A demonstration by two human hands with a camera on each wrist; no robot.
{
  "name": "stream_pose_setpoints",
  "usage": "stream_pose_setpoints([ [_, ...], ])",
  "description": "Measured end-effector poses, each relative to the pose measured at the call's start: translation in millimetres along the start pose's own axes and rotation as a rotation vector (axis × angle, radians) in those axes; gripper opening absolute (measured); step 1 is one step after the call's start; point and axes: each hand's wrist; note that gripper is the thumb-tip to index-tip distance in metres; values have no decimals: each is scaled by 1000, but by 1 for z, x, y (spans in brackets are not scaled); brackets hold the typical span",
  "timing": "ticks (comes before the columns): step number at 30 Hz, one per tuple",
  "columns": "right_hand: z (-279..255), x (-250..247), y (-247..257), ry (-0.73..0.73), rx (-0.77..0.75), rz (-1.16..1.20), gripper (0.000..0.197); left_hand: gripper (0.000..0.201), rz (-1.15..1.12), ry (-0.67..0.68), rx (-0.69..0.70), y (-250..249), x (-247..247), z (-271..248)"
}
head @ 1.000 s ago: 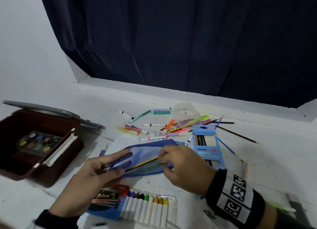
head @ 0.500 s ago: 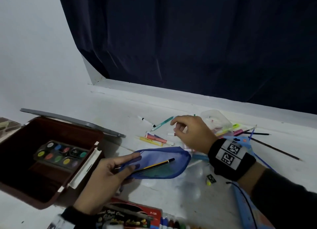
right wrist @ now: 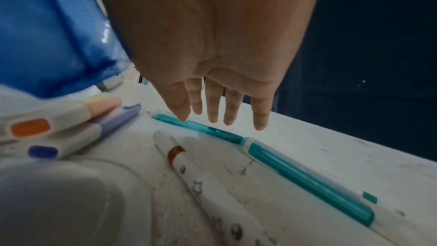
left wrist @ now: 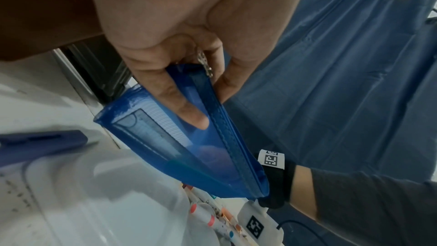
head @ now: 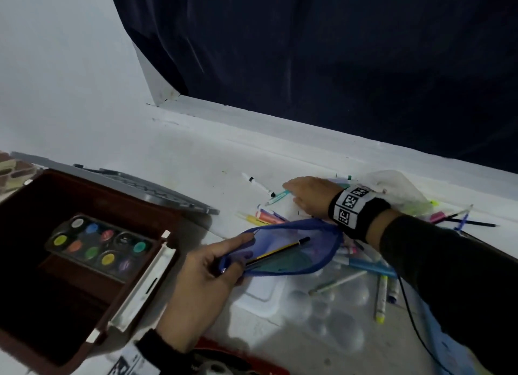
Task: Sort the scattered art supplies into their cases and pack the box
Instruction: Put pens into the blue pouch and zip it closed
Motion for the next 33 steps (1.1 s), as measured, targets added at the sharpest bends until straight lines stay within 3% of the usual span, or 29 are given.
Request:
stream_pose_setpoints([
  [4,1,-5,3,-6,-19,-273,23,35,-41,-3,-25,3,3,5],
  [10,-8,-15,14,1,24,-375,23,35,-42,-4,-45,5,5,10],
  [14,-23,-22,22,-162,34,-246,22,35,-66,23,-55,-1,3,5],
  [19,-73,-47,46,-512,22,-36,14,36,-41,66,-51,-12,6,-4],
  [24,-144,-54,80,-766,-94,399,13,39,-36,138,-72,-16,13,-16],
  [27,-180,-41,98,-726,-166,588,2,40,-43,201,-100,-18,20,-25],
  [33,-221,3,96,-588,-267,372,27,48,-56,323,-181,-22,44,-49],
])
Point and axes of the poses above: each hand's wrist, its own z-axis towards the middle knuckle, its own x-axis out of the palm, y = z × x, and after that the axes turned 9 degrees about -x, right-handed
